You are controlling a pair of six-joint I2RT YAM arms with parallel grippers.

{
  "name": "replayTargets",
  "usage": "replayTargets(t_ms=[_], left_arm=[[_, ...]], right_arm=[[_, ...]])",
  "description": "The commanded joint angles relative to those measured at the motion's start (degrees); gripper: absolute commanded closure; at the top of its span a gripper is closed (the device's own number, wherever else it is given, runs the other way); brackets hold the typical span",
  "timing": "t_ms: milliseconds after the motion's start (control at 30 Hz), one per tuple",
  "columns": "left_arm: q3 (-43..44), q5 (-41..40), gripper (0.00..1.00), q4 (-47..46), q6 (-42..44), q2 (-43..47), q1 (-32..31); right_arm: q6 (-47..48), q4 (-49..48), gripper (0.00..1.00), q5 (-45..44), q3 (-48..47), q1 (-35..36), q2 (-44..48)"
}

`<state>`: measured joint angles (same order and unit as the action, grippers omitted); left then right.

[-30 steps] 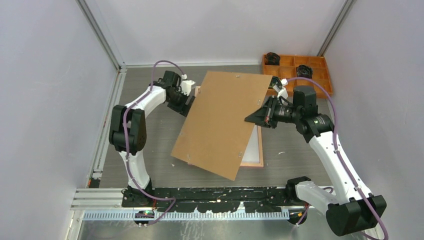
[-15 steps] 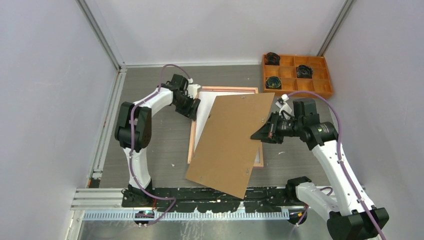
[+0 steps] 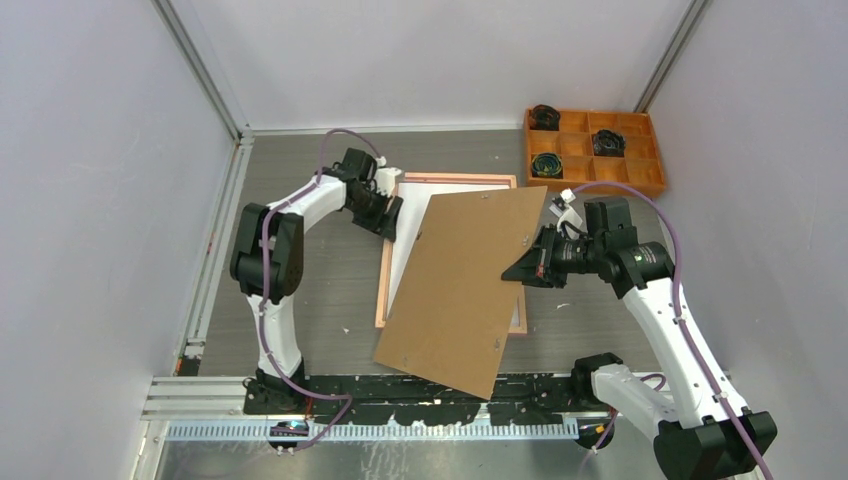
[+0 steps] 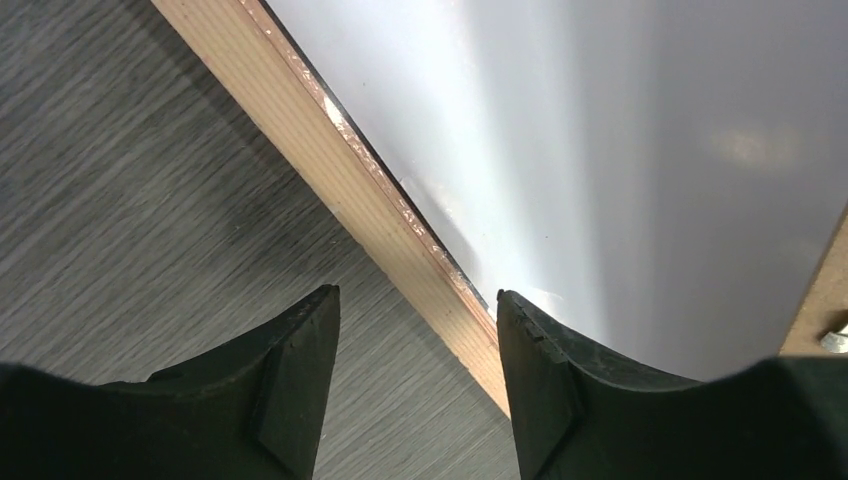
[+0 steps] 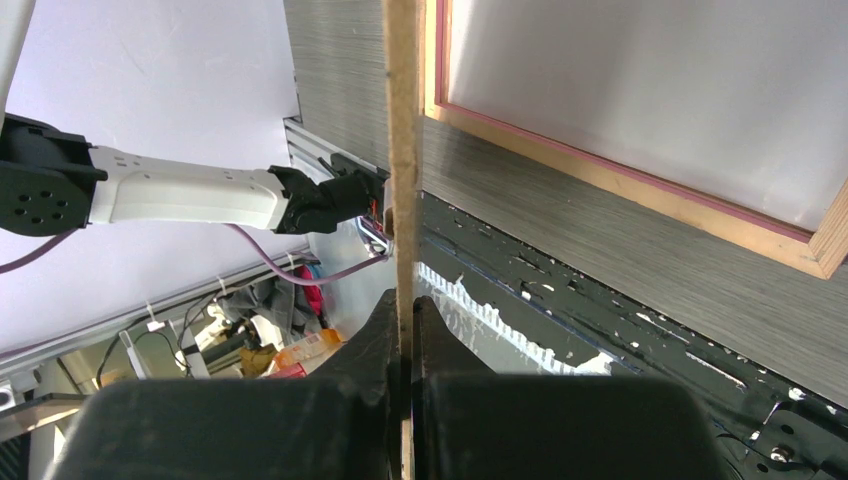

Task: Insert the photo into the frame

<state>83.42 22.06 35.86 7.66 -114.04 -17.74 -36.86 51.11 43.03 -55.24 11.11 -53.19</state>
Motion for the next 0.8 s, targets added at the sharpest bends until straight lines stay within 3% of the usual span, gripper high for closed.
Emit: replayTargets(t_ms=[0, 200, 367, 767], left_arm=[[1.9, 1.5, 0.42, 0.2, -0.8, -1.3, -0.5], [0.6, -2.1, 0.54, 0.2, 1.1, -1.7, -0.6], [-0.3, -5.4, 0.72, 0.5, 3.8, -1.2, -0.5], [-7.3, -14.0, 0.77, 0.8, 16.5, 5.4, 2.8]], right_arm=[[0.3, -2.4, 0.99, 3.7, -0.3, -0.3, 0.7], [0.2, -3.0, 0.99, 3.8, -0.5, -0.2, 0.3], [-0.7, -4.4, 0.99, 4.6, -0.2, -0.3, -0.2], [-4.2, -13.0, 0.99, 9.4, 2.3, -0.2, -2.8]])
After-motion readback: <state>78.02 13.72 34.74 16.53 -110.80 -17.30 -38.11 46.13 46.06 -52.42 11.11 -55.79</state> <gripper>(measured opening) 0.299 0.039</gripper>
